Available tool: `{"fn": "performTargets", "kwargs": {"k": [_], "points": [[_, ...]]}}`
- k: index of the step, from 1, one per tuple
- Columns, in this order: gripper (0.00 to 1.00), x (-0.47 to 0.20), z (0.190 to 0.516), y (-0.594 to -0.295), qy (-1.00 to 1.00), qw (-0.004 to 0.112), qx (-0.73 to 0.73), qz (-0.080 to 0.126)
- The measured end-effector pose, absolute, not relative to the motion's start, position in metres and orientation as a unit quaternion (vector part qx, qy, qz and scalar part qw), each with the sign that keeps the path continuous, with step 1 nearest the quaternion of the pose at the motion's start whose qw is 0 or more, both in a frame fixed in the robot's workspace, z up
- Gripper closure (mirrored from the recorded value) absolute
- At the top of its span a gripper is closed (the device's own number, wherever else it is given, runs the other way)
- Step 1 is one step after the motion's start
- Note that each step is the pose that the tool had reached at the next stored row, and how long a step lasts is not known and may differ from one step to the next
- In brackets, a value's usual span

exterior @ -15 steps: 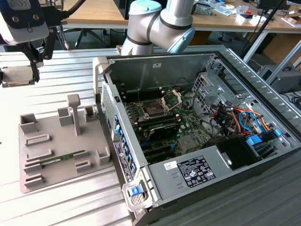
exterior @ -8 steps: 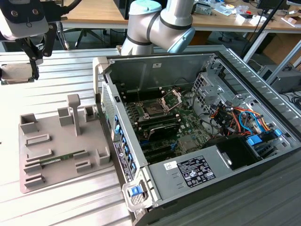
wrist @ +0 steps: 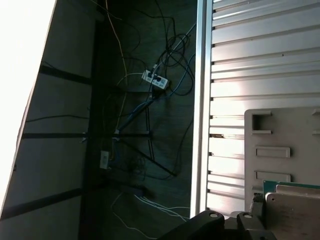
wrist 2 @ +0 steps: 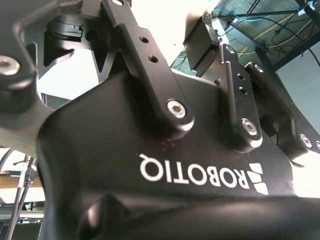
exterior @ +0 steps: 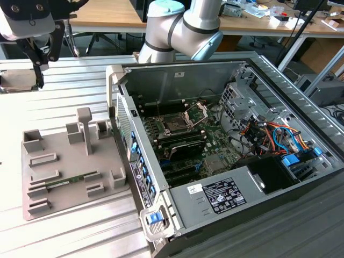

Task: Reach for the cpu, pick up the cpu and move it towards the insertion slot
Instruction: 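Pick up the cpu and move it towards the insertion slot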

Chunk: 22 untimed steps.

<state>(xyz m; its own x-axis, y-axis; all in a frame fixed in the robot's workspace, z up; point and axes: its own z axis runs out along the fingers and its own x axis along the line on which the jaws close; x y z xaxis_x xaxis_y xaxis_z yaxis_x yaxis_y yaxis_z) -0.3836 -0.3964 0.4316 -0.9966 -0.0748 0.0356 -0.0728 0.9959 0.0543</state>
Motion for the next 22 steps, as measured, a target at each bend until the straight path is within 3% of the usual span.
{"fn": "performTargets", "kwargs": {"k": [22], "points": [[0.45,-0.381,0.450,-0.396,-0.999,0.022,0.037,-0.027]]}}
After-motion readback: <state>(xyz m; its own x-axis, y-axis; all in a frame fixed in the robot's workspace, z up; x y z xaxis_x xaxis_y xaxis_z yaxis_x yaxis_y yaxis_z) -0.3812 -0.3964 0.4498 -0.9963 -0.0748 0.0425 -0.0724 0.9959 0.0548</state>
